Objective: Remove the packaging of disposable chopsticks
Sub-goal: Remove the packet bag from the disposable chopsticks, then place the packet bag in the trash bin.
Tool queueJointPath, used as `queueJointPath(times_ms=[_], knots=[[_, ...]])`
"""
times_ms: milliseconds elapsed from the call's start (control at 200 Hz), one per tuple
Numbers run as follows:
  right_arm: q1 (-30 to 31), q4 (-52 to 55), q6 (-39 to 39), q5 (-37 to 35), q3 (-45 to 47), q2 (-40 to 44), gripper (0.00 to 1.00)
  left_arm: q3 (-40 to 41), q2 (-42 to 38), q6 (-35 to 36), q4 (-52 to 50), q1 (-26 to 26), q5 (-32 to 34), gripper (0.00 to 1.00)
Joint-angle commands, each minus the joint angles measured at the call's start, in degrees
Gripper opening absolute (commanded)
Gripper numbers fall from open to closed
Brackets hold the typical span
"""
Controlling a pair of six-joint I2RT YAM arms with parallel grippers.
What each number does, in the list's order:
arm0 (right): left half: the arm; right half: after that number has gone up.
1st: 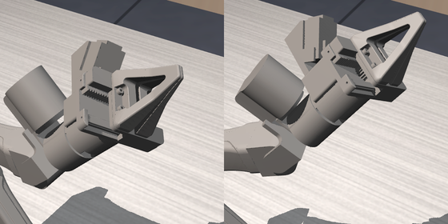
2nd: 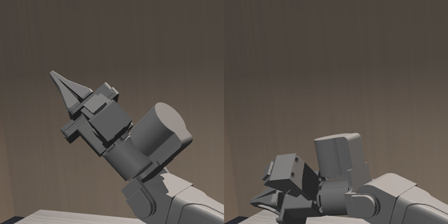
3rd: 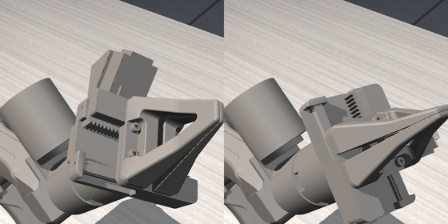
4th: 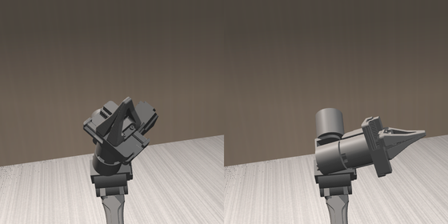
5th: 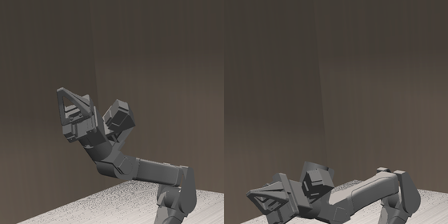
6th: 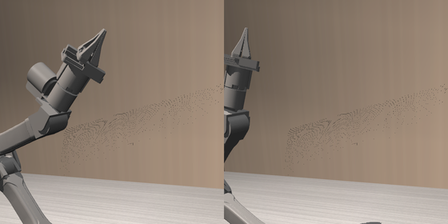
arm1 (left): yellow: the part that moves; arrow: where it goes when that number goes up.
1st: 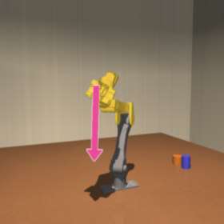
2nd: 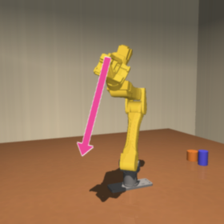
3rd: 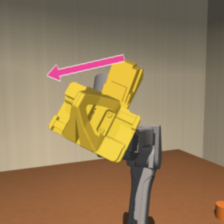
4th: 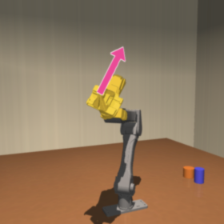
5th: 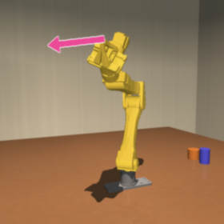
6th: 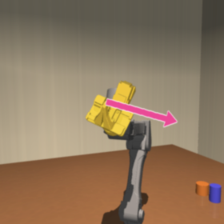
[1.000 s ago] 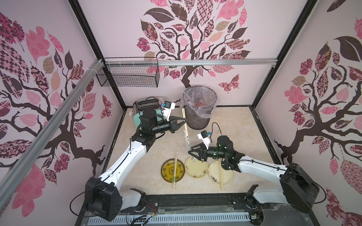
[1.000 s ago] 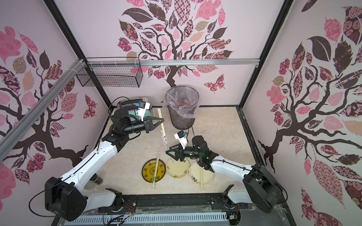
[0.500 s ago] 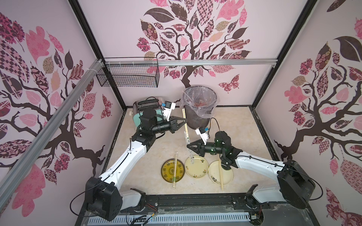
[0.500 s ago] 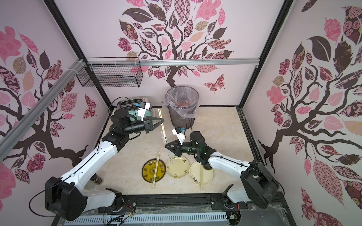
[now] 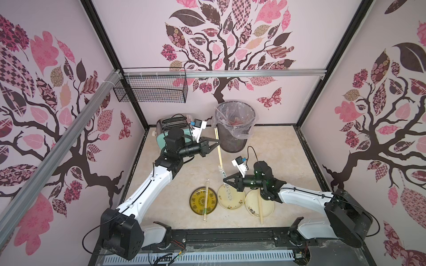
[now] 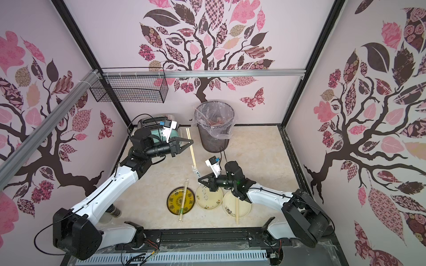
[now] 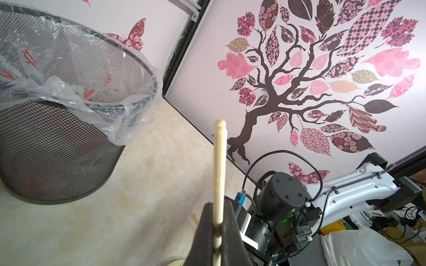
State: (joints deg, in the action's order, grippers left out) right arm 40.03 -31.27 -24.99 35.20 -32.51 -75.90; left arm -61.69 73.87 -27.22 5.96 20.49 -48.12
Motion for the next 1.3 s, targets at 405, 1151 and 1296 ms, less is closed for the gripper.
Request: queueJointPath(times_ms=[405, 1151, 1296], knots=[[-0.1, 27.5, 9.0, -31.0, -4.1, 15.4, 0.0, 0.3, 0.3, 0.3, 0.7, -0.4, -0.2, 0.0], [-12.2, 26.2, 22.9, -32.0, -52.8, -10.6, 0.0, -0.2, 2.3, 0.2, -0.2, -0.3, -1.9, 0.0], [-16.3, 23.0, 21.4, -26.1, -63.1, -19.9, 0.0, -0.6, 2.0, 1.0, -1.1, -0.3, -1.8, 0.0]])
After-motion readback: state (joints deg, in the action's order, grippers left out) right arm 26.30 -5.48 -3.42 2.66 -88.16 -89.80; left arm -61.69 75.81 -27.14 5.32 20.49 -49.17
